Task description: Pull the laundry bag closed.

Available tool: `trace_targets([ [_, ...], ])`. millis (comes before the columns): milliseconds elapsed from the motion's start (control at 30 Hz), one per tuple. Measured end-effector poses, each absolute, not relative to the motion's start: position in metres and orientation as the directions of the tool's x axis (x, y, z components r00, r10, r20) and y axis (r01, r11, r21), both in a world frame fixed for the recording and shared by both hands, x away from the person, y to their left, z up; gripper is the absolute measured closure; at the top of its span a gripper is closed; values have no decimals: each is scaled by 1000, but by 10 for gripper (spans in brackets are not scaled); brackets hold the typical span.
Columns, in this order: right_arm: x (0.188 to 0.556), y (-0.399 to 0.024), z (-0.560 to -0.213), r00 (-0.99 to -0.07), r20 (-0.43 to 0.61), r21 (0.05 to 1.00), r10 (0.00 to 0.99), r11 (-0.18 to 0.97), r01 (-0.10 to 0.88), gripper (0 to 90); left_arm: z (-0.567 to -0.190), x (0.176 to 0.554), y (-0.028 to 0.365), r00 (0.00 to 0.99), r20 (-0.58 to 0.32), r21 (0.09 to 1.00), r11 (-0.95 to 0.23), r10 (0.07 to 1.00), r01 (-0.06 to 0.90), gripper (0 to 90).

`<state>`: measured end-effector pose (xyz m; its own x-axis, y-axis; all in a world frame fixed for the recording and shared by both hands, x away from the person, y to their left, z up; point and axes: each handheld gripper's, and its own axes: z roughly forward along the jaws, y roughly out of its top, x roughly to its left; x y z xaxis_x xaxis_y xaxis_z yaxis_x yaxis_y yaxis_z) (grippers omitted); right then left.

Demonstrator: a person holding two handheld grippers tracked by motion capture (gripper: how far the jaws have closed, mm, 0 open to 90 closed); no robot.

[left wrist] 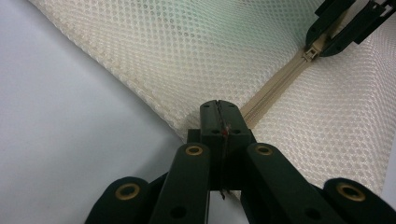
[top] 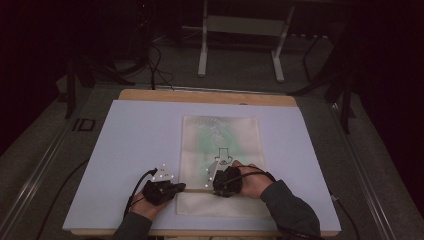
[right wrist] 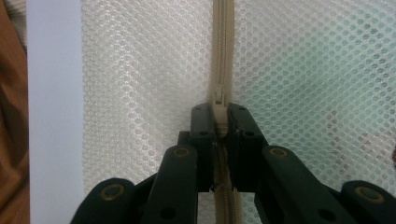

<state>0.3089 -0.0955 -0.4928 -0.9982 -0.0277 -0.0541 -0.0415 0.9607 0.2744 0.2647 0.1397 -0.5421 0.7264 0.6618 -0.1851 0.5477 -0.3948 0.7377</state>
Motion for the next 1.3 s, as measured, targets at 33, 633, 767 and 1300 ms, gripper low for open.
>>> trace_targets([
  [33, 309, -96, -493, -998, -53, 275, -27, 960, -41, 822, -542, 265, 140, 727, -185, 738, -395, 662, 547, 895],
  [633, 310, -108, -492, -999, -47, 278, -11, 960, -23, 822, -542, 265, 140, 725, -188, 738, -392, 662, 549, 895],
  [767, 309, -108, -492, -999, -45, 276, -9, 961, -21, 822, -542, 265, 140, 725, -188, 738, -392, 662, 549, 895],
  [1300, 309, -116, -491, -999, -41, 268, -3, 963, -14, 822, -542, 265, 140, 724, -190, 738, -391, 663, 551, 895],
])
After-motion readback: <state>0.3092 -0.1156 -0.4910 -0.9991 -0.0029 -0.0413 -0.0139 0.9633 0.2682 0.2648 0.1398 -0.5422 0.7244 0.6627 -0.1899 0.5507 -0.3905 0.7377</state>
